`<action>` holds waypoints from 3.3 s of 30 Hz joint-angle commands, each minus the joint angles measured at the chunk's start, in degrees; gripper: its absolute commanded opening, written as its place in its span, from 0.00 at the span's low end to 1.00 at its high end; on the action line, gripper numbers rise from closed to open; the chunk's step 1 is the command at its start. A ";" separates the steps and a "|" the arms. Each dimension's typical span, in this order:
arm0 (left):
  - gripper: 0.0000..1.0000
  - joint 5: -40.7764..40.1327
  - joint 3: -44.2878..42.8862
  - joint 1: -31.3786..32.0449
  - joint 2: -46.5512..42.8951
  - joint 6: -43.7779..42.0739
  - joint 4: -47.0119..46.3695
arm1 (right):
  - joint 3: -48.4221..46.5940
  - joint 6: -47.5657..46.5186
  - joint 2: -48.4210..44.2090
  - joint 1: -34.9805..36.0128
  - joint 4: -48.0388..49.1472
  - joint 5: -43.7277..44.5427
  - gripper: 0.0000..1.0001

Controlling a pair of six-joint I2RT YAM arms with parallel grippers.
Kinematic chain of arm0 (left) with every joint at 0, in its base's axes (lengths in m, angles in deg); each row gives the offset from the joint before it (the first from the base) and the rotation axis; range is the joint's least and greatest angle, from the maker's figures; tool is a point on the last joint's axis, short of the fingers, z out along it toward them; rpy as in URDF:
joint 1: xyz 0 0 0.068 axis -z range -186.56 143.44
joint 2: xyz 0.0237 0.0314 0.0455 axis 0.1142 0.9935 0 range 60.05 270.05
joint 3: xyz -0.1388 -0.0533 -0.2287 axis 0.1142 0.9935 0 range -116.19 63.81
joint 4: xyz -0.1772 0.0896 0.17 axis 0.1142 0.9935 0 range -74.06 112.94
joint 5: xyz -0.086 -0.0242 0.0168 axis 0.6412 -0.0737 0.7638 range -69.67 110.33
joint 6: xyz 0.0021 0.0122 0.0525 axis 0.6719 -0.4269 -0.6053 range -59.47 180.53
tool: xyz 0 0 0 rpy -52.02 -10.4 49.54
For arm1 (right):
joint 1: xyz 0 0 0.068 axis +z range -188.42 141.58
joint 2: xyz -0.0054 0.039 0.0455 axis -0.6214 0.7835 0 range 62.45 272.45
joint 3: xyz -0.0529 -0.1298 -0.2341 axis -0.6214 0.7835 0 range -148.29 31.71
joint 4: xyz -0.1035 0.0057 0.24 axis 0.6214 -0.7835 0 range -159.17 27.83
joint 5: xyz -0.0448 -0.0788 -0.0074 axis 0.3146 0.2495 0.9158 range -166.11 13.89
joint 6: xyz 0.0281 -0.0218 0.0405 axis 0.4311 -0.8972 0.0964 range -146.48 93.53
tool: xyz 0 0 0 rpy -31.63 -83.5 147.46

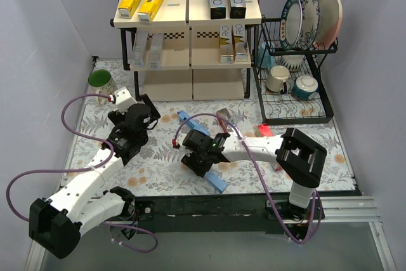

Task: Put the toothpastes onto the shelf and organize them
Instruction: Move the toothpaste to the center of the board, then pick up the toothpaste from the center of the board.

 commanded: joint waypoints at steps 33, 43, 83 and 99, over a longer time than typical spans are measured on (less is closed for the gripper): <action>0.98 17.12 -4.45 6.42 5.81 8.24 10.67 | 12.98 19.22 -13.36 -15.43 13.12 -7.37 0.72; 0.98 15.45 -5.77 13.80 7.66 13.18 15.60 | 12.82 19.05 -11.78 -14.12 27.97 -24.25 0.70; 0.46 13.69 -19.22 28.40 43.53 21.70 16.30 | 38.31 21.33 -49.66 -22.20 29.29 22.24 0.73; 0.25 11.50 -8.41 26.20 22.27 35.75 4.45 | 42.17 19.05 -49.75 -21.94 46.31 0.03 0.73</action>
